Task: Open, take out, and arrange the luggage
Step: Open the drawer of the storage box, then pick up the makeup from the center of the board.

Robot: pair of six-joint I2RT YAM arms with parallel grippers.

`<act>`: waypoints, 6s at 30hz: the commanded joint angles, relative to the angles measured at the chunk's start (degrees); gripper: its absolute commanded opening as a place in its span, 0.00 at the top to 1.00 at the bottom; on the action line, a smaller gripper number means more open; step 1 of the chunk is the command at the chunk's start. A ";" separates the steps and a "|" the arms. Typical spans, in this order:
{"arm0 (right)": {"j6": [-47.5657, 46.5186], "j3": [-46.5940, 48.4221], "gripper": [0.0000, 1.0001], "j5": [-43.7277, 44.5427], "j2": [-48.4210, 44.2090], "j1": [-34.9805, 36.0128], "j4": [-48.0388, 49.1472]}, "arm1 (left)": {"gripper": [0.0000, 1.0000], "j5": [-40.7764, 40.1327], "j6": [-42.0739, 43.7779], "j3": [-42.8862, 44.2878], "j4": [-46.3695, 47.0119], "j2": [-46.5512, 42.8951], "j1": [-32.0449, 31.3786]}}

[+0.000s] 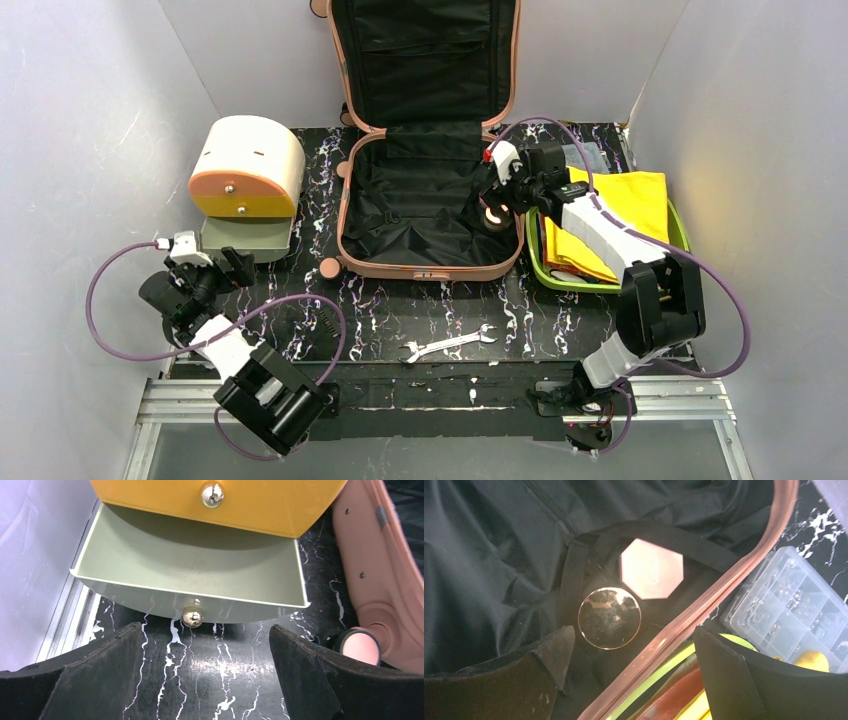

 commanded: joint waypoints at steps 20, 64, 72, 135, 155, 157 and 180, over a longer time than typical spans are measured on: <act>-5.99 11.40 0.02 10.17 7.84 6.25 -10.50 | 0.02 -0.94 20.53 25.04 -30.20 10.77 -7.01; -7.19 6.45 0.02 1.39 4.96 6.15 -10.14 | 0.64 -17.22 93.15 56.75 -84.15 42.48 -17.22; -7.21 6.72 0.02 1.27 5.91 6.15 -10.23 | 0.85 -17.92 92.63 56.33 -84.27 43.20 -17.48; -8.62 6.38 0.01 -2.43 3.54 6.15 -11.26 | 0.47 -19.00 83.68 48.94 -76.09 31.68 -17.52; -9.77 14.04 0.02 12.99 9.54 6.77 -12.78 | 0.02 -6.81 64.29 49.36 -76.48 20.10 -17.49; -9.61 15.32 0.02 12.65 11.75 6.69 -14.11 | 0.02 -5.51 62.27 48.48 -76.48 18.44 -17.35; -5.58 19.96 0.15 2.17 17.72 3.76 -26.38 | 0.02 -1.69 45.22 32.84 -74.58 -6.84 -17.23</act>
